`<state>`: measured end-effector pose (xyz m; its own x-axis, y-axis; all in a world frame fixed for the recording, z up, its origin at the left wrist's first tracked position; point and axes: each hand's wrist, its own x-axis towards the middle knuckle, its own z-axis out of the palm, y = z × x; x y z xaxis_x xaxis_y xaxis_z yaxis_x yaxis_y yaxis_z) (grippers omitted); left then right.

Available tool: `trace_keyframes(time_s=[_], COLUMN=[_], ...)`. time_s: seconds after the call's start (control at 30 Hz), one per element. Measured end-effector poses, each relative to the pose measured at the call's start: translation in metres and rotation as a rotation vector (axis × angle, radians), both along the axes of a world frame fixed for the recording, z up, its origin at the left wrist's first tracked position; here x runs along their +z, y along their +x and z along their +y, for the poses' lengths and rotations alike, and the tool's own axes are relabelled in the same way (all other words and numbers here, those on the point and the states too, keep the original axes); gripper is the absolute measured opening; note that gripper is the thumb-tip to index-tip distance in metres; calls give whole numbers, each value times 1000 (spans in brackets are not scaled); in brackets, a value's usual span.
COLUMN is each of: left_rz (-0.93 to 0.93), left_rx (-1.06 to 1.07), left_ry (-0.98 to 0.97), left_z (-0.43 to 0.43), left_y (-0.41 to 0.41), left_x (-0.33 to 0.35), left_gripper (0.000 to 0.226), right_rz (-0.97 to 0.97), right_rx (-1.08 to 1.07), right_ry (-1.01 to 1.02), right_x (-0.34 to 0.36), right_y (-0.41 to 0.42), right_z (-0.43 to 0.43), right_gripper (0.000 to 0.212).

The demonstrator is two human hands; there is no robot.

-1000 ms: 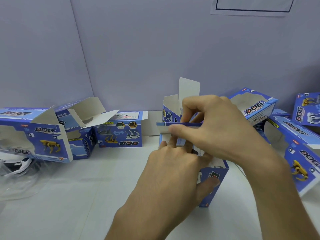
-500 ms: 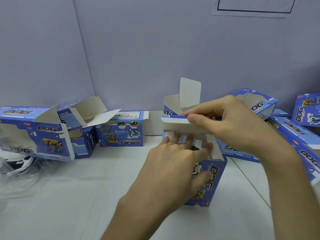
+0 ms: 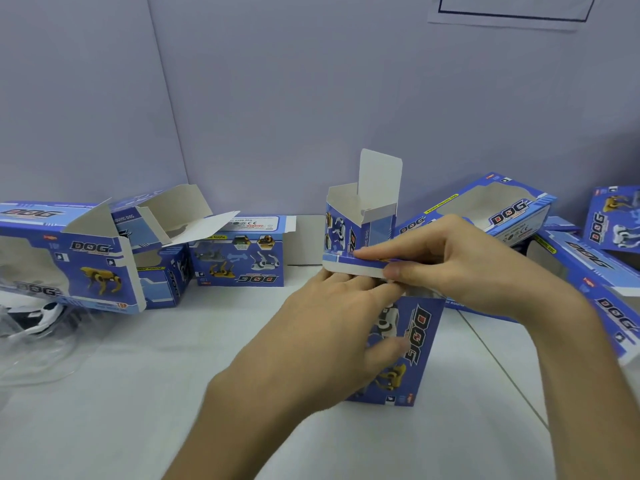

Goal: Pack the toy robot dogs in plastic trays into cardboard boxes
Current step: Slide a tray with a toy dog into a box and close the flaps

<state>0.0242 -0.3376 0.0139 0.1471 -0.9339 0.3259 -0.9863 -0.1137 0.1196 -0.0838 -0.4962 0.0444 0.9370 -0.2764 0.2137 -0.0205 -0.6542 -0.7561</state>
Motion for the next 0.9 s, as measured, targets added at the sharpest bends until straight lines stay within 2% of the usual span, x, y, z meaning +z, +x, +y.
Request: trace_keyframes(time_s=[0.07, 0.23, 0.47, 0.9], left_rz=[43, -34, -22, 55], left_rx=[-14, 13, 12, -11], left_ry=[51, 129, 188, 206], left_z=[15, 30, 30, 31], left_y=[-5, -26, -26, -22], left_x=[8, 15, 15, 28], left_gripper=[53, 61, 64, 56], right_rz=[35, 66, 97, 97], right_rx=[-15, -15, -37, -113], right_ry=[-7, -75, -133, -231], right_x=[0, -2, -4, -4], right_y=[-1, -1, 0, 1], right_z=[-1, 0, 0, 7], right_gripper=[33, 34, 32, 28])
